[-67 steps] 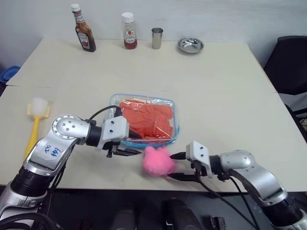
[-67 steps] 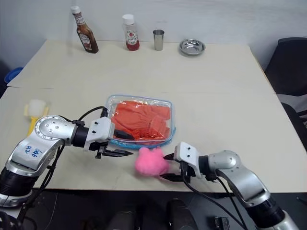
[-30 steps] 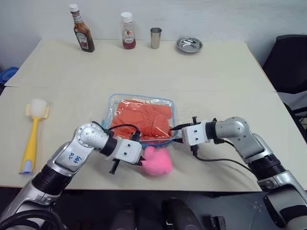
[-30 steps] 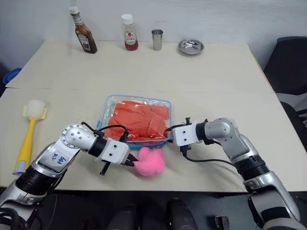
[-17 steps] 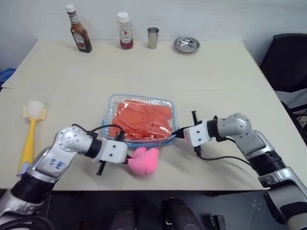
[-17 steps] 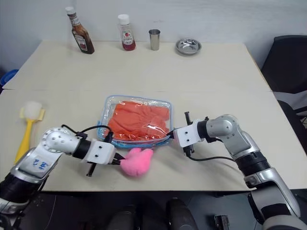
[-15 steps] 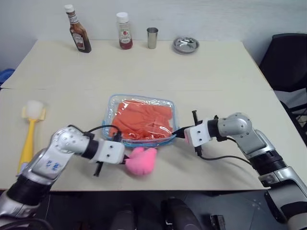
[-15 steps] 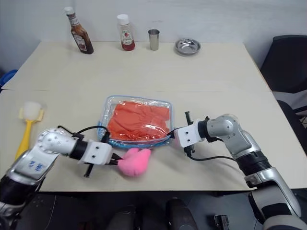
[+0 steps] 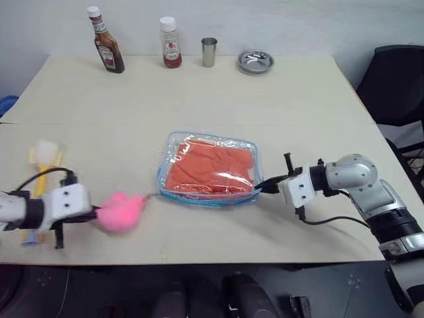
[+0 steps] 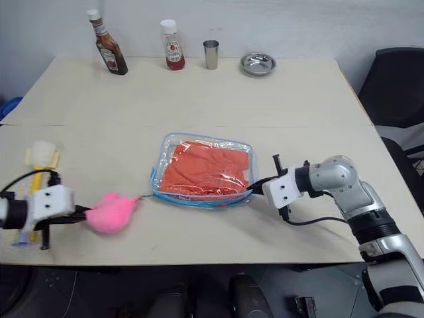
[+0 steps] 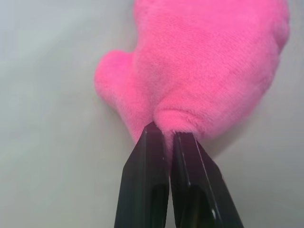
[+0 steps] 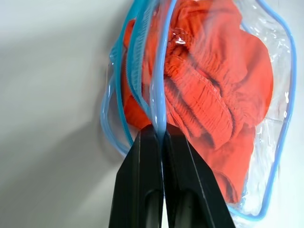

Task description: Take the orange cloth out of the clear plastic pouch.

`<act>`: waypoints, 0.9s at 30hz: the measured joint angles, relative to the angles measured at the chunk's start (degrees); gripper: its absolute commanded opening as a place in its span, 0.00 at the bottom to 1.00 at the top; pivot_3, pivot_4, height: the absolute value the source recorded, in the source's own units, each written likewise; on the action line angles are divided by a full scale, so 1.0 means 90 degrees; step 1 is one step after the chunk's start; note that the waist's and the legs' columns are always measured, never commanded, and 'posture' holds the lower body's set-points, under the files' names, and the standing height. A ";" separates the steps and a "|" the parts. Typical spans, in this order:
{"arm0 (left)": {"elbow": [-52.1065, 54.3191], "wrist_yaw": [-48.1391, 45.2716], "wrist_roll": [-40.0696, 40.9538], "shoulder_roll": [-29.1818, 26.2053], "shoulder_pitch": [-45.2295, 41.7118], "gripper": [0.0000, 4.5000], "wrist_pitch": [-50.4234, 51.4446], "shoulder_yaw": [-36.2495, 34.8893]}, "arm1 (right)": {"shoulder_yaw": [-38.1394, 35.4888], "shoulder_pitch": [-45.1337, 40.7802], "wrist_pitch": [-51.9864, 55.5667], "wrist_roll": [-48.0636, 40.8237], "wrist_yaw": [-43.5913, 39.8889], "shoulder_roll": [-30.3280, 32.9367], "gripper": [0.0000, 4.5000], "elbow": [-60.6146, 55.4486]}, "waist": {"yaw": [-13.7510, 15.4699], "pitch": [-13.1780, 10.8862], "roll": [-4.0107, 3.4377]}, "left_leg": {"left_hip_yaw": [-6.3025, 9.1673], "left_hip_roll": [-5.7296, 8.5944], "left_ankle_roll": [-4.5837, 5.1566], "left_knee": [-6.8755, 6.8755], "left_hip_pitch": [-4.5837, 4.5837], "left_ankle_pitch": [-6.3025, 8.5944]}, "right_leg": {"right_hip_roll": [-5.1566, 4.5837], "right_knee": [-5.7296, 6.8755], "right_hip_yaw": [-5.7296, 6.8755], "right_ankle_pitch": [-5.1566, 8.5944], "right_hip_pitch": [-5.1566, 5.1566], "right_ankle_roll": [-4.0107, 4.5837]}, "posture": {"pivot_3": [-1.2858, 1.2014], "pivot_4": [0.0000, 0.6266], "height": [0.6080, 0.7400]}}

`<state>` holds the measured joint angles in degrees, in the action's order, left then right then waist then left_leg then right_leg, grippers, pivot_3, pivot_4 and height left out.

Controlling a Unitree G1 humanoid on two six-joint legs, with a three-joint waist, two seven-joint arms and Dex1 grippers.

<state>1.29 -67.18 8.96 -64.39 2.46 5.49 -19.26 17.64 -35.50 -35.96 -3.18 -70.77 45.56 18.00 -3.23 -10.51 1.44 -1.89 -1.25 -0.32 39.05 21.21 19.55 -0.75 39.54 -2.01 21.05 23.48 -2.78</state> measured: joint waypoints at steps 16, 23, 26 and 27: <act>0.0033 0.0155 0.0538 0.0528 -0.0644 0.59 0.1244 0.0628 | -0.0266 0.0611 0.1084 -0.0335 -0.0217 0.0118 0.69 -0.0756 | 0.0038 -0.0001 -0.0001 | 0.0003 0.0004 -0.0001 0.0002 0.0005 0.0000 | -0.0007 -0.0001 0.0005 0.0000 0.0000 0.0000 | 0.52 0.24 1.00; 0.0649 -0.0595 0.2543 0.0181 -0.0221 0.72 0.3637 -0.0822 | -0.1168 0.1792 0.3009 -0.1370 -0.0008 0.0724 0.83 -0.2562 | 0.0027 -0.0001 -0.0001 | 0.0015 0.0002 -0.0006 0.0001 0.0006 0.0002 | -0.0005 -0.0003 0.0013 0.0000 -0.0004 0.0000 | 0.52 0.24 1.00; 0.0897 -0.0917 0.3139 -0.0214 -0.0268 0.72 0.4279 -0.1347 | -0.1549 0.2093 0.3834 -0.1798 0.0191 0.0808 0.83 -0.3284 | 0.0025 -0.0002 -0.0003 | 0.0017 0.0003 -0.0007 0.0001 0.0002 0.0002 | -0.0005 -0.0003 0.0013 0.0000 -0.0007 0.0000 | 0.52 0.24 1.00; 0.0921 -0.0923 0.3214 -0.0261 -0.0461 0.72 0.4343 -0.1301 | -0.1672 0.2213 0.4106 -0.1941 0.0265 0.0852 0.83 -0.3512 | 0.0028 -0.0004 -0.0007 | 0.0017 0.0004 -0.0007 0.0001 0.0001 0.0002 | -0.0005 -0.0003 0.0013 0.0000 -0.0008 0.0000 | 0.52 0.24 1.00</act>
<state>9.58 -75.49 37.89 -66.74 -1.69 44.58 -30.97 2.59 -15.58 0.99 -20.64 -68.39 53.23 -13.61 -2.98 -10.54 1.38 -1.73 -1.21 -0.38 39.06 21.22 19.56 -0.80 39.51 -1.90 21.05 23.40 -2.78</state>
